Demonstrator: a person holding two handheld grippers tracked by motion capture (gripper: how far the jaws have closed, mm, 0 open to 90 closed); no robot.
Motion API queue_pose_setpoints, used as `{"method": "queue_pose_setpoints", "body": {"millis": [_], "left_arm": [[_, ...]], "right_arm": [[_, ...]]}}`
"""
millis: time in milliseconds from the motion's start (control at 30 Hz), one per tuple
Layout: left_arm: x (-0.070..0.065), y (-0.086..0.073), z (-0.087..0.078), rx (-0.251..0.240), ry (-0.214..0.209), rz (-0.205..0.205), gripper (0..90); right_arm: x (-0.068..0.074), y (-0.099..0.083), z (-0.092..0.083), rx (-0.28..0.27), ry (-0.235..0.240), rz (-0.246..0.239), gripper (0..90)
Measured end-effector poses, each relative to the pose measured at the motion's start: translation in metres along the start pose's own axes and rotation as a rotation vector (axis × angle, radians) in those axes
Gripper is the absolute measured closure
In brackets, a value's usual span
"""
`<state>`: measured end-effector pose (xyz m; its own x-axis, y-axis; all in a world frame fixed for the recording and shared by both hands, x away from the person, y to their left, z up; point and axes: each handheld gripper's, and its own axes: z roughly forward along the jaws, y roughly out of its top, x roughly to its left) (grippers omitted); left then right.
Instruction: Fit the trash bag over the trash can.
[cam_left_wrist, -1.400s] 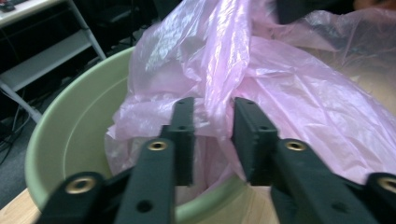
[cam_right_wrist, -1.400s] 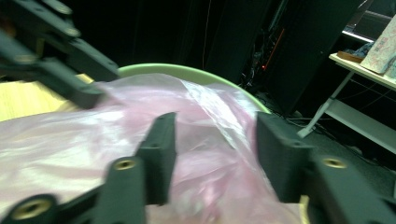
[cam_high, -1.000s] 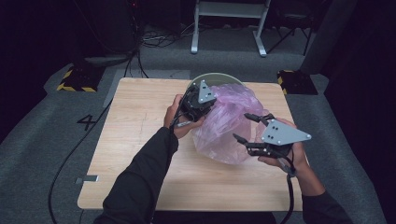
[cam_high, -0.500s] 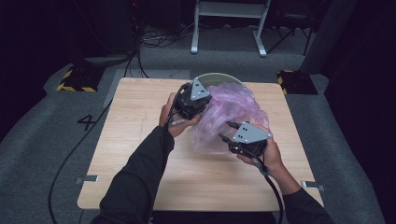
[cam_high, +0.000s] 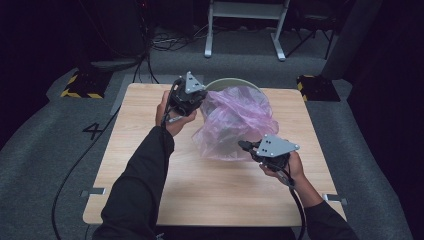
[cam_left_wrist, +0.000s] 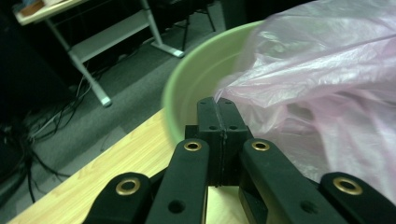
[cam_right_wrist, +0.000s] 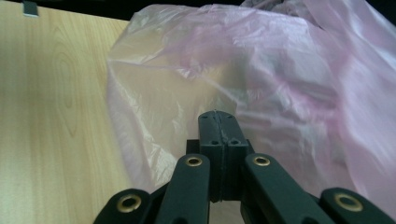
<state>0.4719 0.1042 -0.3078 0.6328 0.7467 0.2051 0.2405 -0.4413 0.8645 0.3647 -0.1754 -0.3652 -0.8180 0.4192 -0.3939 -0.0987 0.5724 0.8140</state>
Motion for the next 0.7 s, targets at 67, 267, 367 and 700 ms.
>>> {"method": "queue_pose_setpoints", "body": {"millis": [67, 267, 367, 700], "left_arm": [[0.012, -0.005, 0.001, -0.001, 0.013, -0.046, 89.8], [0.035, -0.018, 0.003, 0.014, 0.08, -0.085, 89.8], [0.042, -0.021, 0.002, 0.006, 0.098, -0.098, 89.8], [0.058, -0.033, 0.004, 0.0, 0.125, -0.14, 89.8]], "right_arm": [[-0.002, -0.003, -0.001, -0.003, 0.012, 0.015, 90.0], [-0.012, -0.013, -0.008, -0.013, -0.011, 0.066, 90.0], [-0.017, -0.018, -0.011, -0.004, -0.033, 0.084, 90.0], [-0.03, -0.038, -0.024, 0.018, -0.09, 0.14, 90.0]]}}
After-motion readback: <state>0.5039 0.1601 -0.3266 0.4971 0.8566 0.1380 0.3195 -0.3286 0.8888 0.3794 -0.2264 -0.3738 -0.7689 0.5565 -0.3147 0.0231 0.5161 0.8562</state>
